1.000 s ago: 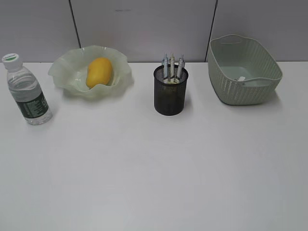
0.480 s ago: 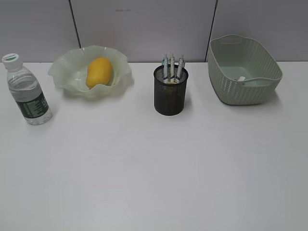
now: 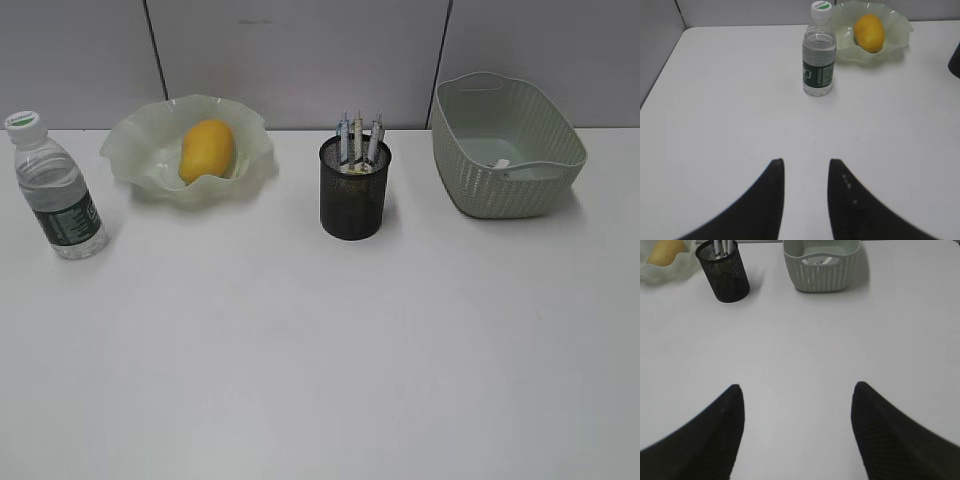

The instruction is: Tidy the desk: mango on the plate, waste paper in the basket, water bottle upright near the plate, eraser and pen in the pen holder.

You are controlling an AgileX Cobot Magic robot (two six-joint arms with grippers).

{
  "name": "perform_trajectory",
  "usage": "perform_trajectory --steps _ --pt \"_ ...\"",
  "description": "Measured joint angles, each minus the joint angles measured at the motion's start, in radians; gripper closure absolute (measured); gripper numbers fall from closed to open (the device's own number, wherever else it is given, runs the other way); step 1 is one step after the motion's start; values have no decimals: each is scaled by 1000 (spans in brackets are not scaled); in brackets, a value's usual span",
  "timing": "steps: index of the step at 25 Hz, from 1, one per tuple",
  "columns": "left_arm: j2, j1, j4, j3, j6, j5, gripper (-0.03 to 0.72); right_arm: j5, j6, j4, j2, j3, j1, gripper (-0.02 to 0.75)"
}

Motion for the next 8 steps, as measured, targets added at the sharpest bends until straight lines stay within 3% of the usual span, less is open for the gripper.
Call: perform_trajectory --steps 8 --pt "0 0 0 0 0 0 455 0 0 0 0 0 0 207"
